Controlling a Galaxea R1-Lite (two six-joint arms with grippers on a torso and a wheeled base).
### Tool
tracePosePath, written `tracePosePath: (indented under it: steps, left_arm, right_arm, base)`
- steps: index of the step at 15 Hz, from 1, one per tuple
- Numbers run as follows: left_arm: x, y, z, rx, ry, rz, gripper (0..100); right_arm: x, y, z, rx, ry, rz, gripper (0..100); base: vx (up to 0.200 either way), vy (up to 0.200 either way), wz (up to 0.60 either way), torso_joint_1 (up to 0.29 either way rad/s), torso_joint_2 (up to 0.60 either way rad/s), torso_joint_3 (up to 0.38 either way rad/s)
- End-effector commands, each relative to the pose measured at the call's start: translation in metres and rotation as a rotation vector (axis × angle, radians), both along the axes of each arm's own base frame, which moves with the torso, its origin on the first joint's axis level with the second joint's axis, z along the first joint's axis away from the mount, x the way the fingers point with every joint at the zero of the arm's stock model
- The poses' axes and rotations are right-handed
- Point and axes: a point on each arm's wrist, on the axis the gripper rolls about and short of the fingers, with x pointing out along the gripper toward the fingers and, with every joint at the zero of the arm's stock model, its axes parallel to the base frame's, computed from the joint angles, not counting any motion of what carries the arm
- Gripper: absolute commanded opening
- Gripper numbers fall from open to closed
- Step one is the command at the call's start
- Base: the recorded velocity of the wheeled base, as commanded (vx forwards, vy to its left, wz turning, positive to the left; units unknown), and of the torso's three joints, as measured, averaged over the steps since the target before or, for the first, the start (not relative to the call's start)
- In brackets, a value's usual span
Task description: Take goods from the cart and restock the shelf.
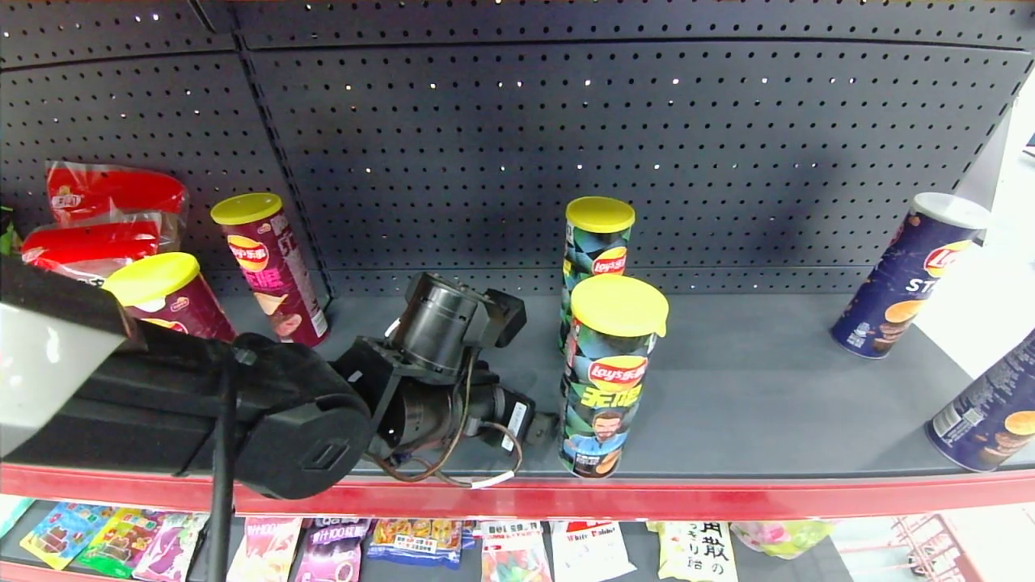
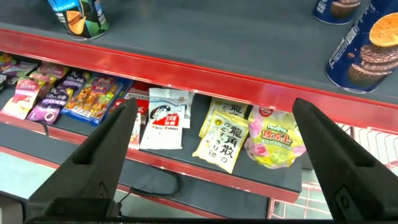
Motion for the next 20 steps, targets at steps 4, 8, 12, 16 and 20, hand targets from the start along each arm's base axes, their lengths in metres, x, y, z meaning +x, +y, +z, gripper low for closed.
tracePosePath:
  steps: [4, 8, 12, 16, 20]
  left_arm:
    - [-0.001, 0.001, -0.001, 0.003, 0.003, 0.0, 100]
    - [-0.045, 0.044, 0.015, 0.003, 0.003, 0.01, 100]
    - [-0.093, 0.101, 0.04, -0.026, -0.078, 0.092, 100]
    - [-0.205, 0.211, 0.066, 0.019, -0.11, 0.338, 100]
    - [-0.29, 0.248, 0.048, 0.056, -0.117, 0.675, 100]
  right_arm:
    - [0.0, 0.0, 0.0, -0.001, 0.005, 0.001, 100]
    - [0.0, 0.0, 0.0, -0.002, 0.005, 0.001, 100]
    - [-0.001, 0.001, 0.004, -0.017, 0.083, -0.065, 100]
    - [0.01, 0.006, 0.028, -0.047, 0.15, -0.334, 100]
    - [-0.013, 0.009, 0.008, -0.079, 0.138, -0.392, 100]
  base:
    - [0.0, 0.0, 0.0, 0.0, 0.0, 0.0]
    - [0.0, 0.0, 0.0, 0.0, 0.0, 0.0]
    - [0.0, 0.0, 0.0, 0.0, 0.0, 0.0]
    - [0.0, 0.0, 0.0, 0.0, 0.0, 0.0]
    - [0.0, 0.0, 0.0, 0.0, 0.0, 0.0]
